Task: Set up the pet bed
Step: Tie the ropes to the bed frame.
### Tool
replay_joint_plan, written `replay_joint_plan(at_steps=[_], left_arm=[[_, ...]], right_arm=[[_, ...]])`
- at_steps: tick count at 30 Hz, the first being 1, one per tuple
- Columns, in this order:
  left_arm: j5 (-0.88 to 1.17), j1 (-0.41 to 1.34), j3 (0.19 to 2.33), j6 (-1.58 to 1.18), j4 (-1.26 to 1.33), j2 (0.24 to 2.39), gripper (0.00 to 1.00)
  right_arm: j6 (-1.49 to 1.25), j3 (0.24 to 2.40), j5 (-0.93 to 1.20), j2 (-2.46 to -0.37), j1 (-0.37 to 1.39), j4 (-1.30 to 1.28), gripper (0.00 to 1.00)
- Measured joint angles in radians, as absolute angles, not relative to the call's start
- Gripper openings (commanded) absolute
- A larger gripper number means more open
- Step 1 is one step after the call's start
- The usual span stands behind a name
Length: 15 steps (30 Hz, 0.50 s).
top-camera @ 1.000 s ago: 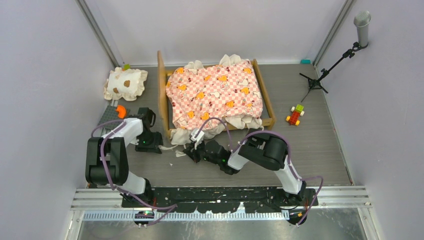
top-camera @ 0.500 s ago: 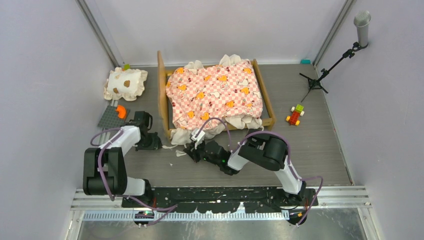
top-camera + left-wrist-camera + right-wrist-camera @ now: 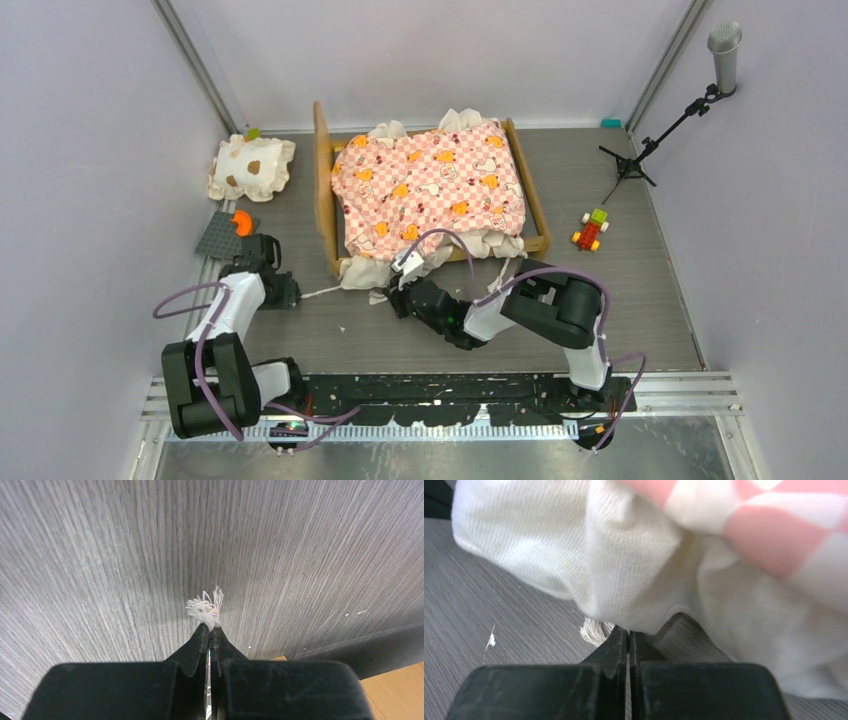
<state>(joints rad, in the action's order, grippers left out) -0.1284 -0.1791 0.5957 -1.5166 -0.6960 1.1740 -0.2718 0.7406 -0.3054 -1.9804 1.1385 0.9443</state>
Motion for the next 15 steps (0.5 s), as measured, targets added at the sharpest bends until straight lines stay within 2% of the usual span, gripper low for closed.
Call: replay_joint_plan(at_steps=[15], left_arm=[[-0.093,-0.212,0.598,-1.488,-0.644,1.205,0.0]], right_arm=[[-0.369,0.74,-0.64,-1.825,1.154,0.701,0.01]])
